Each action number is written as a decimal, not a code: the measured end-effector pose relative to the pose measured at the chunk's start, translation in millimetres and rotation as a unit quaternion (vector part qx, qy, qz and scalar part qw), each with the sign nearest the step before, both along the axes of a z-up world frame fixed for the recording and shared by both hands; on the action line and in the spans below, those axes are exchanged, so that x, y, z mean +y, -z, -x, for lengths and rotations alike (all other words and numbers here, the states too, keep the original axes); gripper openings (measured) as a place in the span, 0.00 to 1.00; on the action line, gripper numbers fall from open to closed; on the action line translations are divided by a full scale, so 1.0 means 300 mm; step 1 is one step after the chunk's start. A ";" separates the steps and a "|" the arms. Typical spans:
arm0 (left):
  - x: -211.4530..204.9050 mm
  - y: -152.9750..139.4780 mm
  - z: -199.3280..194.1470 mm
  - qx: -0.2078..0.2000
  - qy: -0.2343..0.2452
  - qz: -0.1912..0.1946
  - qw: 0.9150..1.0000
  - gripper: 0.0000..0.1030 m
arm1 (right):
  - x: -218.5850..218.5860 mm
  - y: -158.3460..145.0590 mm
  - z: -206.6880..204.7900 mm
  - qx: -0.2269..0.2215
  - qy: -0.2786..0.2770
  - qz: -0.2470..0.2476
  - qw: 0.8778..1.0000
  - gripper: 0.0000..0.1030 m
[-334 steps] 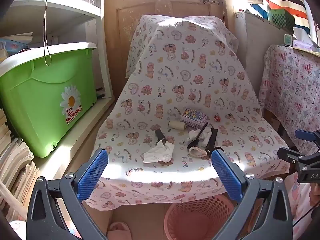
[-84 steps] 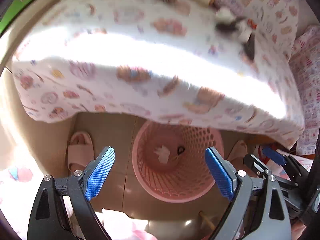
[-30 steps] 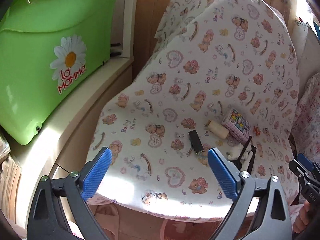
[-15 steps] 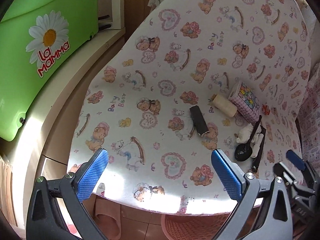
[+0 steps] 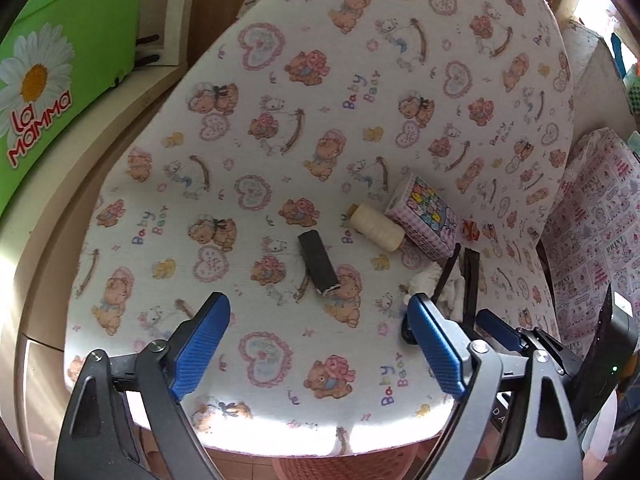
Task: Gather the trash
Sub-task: 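Grasp the black flat strip with the right tool while the left tool grasps the black spoon, then lift the spoon and strip and carry both tools over the pink basket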
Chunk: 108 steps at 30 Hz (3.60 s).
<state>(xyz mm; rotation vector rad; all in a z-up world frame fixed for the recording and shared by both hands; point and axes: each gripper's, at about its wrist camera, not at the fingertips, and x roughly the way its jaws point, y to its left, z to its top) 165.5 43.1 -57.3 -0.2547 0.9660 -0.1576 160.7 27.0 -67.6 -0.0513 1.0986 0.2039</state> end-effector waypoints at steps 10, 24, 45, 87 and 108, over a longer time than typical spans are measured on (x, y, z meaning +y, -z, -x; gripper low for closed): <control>-0.164 0.019 0.030 -0.012 0.077 -0.027 0.997 0.70 | -0.151 -0.042 0.017 0.027 0.035 -0.060 0.997 0.02; -0.273 0.081 0.014 -0.024 0.121 -0.035 0.992 0.24 | -0.191 -0.080 0.046 0.019 0.030 -0.047 0.998 0.02; -0.268 -0.077 0.134 -0.091 0.140 -0.010 0.986 0.05 | -0.172 -0.065 0.007 0.012 0.047 -0.043 0.998 0.73; -0.203 -0.217 0.375 -0.185 0.114 0.075 0.973 0.02 | -0.156 -0.316 0.233 -0.055 0.022 -0.069 0.996 0.17; -0.275 0.013 0.487 0.015 0.130 0.064 0.989 0.03 | -0.105 -0.199 0.493 0.077 -0.029 -0.073 0.994 0.17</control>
